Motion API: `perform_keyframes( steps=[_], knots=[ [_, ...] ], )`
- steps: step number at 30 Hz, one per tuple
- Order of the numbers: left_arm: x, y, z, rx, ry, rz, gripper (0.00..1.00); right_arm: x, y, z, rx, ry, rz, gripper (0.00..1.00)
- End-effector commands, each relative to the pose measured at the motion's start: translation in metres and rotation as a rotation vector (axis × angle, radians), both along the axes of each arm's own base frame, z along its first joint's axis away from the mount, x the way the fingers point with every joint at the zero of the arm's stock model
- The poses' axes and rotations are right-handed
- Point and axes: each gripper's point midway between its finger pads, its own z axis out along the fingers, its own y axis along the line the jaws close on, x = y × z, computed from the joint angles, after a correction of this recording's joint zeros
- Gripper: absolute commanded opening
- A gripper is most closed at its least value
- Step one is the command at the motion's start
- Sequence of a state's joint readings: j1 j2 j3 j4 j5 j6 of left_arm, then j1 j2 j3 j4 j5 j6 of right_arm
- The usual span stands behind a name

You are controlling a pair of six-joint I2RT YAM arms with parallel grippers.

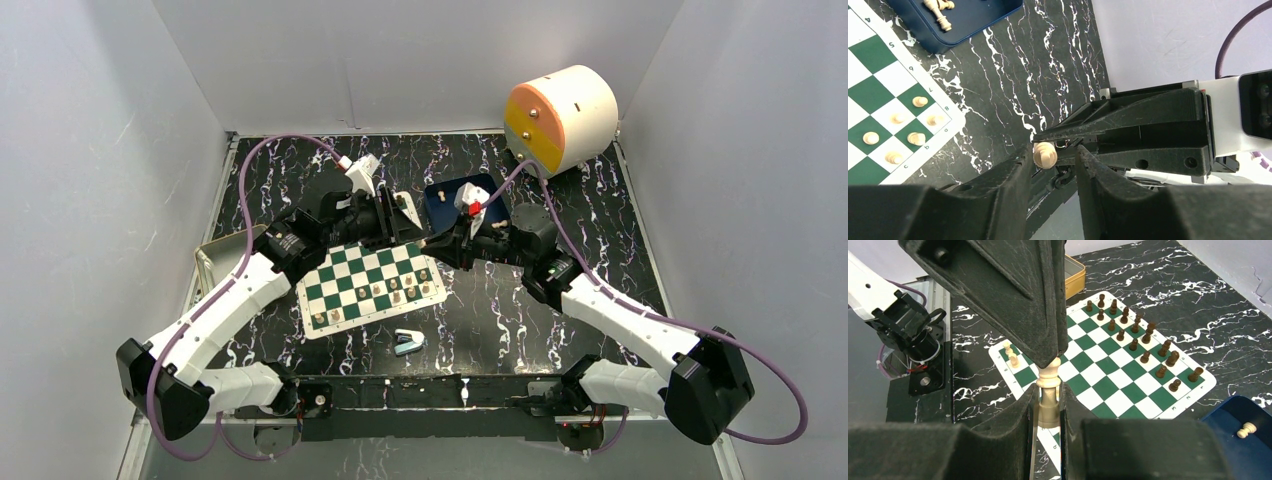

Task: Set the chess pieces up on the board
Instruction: Place the chess piece on the chessboard.

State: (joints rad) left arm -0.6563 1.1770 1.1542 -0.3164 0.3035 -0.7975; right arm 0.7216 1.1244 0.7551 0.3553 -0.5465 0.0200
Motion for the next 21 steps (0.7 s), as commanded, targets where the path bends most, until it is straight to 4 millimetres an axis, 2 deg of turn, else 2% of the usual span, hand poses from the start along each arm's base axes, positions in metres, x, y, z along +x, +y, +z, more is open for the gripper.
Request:
perform_keyframes(
  steps=[1,8,12,14,17,18,21],
  knots=[
    [0.001,-0.003,0.004,-0.02,-0.013,-0.011,0.32,-0.004,0.001,0.022,0.058,-0.08,0.015,0.17],
    [-0.003,-0.006,-0.004,-0.018,0.021,-0.034,0.26,-0.002,0.002,0.023,0.062,-0.075,0.005,0.17],
    [-0.005,-0.006,-0.005,-0.017,0.027,-0.044,0.07,-0.001,0.002,0.023,0.064,-0.07,-0.002,0.18],
    [-0.005,-0.005,-0.005,-0.013,0.018,-0.043,0.01,0.001,0.001,0.02,0.061,-0.059,-0.017,0.23],
    [-0.002,-0.001,-0.007,0.016,-0.014,-0.037,0.0,0.002,-0.001,0.012,0.055,-0.029,-0.039,0.37],
    [0.001,0.002,-0.009,0.04,-0.024,-0.023,0.0,0.002,-0.002,0.012,0.054,-0.025,-0.047,0.45],
    [0.007,0.016,-0.015,0.129,-0.067,0.008,0.0,0.006,-0.011,0.014,0.055,0.001,-0.107,0.8]
  ],
)
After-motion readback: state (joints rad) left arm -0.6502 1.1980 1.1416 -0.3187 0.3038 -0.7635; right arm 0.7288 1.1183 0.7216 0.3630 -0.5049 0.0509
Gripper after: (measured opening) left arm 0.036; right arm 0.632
